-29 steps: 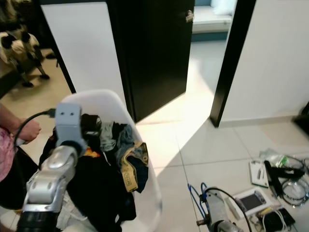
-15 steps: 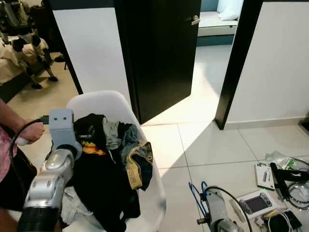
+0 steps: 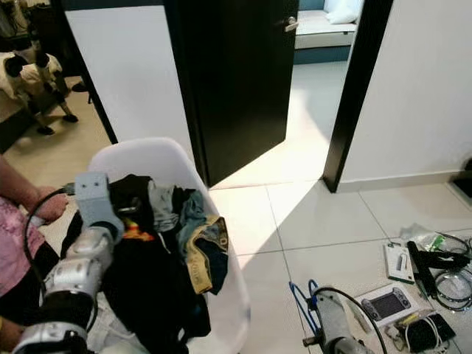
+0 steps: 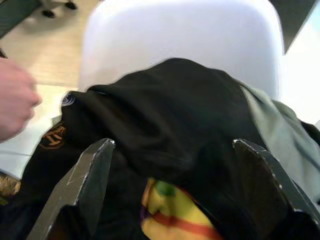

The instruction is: Hang hanger

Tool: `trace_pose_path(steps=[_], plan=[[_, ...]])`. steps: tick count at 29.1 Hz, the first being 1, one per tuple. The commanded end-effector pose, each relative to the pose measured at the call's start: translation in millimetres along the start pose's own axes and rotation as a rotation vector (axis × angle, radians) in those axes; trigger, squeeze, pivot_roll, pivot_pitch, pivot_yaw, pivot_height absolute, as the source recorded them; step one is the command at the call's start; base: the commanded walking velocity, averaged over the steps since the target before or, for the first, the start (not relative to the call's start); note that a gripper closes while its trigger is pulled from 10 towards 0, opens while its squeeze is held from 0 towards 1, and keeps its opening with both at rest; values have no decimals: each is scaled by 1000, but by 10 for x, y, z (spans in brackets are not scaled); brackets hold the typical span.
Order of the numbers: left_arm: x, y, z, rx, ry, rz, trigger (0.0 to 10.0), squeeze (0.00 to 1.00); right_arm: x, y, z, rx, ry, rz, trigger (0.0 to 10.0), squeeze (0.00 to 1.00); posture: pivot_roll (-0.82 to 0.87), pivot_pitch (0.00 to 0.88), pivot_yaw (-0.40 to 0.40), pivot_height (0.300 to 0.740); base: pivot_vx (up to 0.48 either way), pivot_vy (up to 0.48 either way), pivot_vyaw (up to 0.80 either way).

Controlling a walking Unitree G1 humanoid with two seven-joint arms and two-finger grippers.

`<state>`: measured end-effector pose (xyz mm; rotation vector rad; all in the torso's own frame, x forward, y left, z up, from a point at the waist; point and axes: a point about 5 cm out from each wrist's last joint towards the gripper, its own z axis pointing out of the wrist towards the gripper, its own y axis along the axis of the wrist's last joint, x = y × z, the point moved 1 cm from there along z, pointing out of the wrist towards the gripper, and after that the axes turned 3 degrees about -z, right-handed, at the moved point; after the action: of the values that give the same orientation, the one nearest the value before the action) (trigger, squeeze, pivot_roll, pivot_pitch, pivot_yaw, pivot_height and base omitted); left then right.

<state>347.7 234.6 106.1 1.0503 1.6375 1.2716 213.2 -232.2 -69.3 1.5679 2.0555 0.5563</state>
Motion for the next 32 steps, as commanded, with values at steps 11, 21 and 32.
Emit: trace_pose_path(steps=[11, 21, 32], plan=[[263, 41, 116, -21, 126, -48, 10000, 0, 14, 0, -1, -13, 5, -7, 10000, 0, -52, 0, 21, 740, 0, 0, 0], [417, -44, 170, 32, 214, -104, 10000, 0, 9, 8, -1, -16, 3, -4, 10000, 0, -53, 1, 28, 740, 0, 0, 0], [447, -62, 219, 71, 207, -134, 0, 0, 15, 50, 7, -29, 1, 5, 10000, 0, -48, 32, 40, 740, 0, 0, 0]])
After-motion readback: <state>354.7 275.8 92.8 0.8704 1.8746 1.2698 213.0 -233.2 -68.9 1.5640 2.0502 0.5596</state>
